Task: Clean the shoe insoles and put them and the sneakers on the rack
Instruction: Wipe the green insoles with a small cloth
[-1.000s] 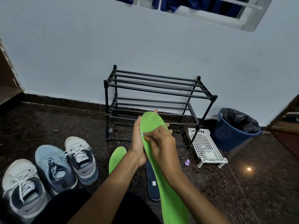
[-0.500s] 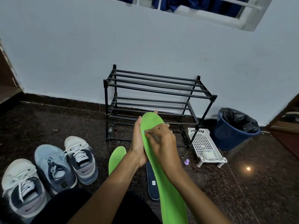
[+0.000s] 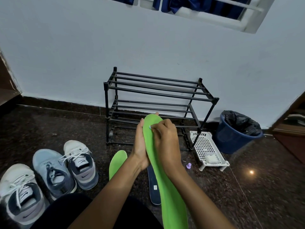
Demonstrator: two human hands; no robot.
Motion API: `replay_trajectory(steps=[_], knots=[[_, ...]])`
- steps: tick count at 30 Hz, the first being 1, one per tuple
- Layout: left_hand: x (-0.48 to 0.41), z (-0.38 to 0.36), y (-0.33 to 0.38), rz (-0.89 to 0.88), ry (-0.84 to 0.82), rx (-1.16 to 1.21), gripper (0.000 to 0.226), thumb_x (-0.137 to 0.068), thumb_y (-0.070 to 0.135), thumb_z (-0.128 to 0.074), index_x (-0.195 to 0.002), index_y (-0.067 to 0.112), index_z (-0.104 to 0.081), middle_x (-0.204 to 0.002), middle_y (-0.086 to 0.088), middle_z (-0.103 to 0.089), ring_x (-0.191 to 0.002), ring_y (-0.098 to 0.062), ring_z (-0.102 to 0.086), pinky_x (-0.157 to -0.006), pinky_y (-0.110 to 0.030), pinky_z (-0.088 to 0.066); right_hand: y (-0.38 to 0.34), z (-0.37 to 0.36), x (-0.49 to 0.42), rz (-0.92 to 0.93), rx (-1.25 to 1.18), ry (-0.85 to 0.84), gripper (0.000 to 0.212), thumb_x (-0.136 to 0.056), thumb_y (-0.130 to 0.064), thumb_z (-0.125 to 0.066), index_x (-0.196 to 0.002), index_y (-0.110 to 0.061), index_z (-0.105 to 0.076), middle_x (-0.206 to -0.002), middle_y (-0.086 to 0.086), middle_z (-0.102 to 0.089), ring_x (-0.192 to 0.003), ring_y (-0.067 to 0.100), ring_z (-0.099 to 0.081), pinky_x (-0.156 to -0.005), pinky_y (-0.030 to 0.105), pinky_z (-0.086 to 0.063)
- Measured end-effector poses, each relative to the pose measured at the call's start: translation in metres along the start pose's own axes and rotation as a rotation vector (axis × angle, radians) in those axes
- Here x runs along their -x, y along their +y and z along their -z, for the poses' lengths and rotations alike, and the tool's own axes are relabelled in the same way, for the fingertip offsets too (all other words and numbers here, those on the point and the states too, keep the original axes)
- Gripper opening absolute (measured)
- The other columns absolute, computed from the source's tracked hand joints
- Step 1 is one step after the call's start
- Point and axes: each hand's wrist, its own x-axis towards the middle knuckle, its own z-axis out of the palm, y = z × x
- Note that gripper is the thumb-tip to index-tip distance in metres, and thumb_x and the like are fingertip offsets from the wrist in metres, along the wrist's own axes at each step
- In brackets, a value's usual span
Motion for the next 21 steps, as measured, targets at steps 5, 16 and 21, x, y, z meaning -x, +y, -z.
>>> replay_trajectory(steps=[5, 16, 21], knots=[[0.000, 0.002, 0.003, 0.011, -0.032, 0.087, 0.056, -0.093, 0.058, -0.021, -0.130, 0.030, -0.054, -0.129, -0.022, -0.055, -0.121, -0.039, -0.047, -0.109, -0.055, -0.030, 0.002, -0.007, 0.019, 0.017, -0.077, -0.002, 0.021, -0.085, -0.001, -0.054, -0.099, -0.007, -0.068, -0.094, 0.003, -0.053, -0.090, 0.014, -0.044, -0.079, 0.020, -0.035], [-0.002, 0.003, 0.000, -0.008, -0.058, -0.020, 0.054, -0.096, 0.055, -0.021, -0.128, 0.028, -0.056, -0.094, -0.008, -0.070, -0.077, -0.017, -0.068, -0.065, -0.027, -0.057, 0.009, 0.013, 0.005, 0.004, -0.032, 0.016, 0.016, -0.086, -0.005, -0.059, -0.095, -0.011, -0.070, -0.086, -0.004, -0.052, -0.085, 0.014, -0.052, -0.067, 0.019, -0.039], [-0.003, 0.005, 0.001, -0.013, -0.048, -0.032, 0.054, -0.096, 0.055, -0.022, -0.125, 0.028, -0.058, -0.090, -0.006, -0.071, -0.076, -0.016, -0.068, -0.065, -0.026, -0.056, 0.009, 0.013, -0.004, -0.010, -0.099, 0.027, 0.012, -0.084, -0.004, -0.062, -0.092, -0.006, -0.070, -0.084, 0.000, -0.057, -0.080, 0.014, -0.056, -0.069, 0.011, -0.042]])
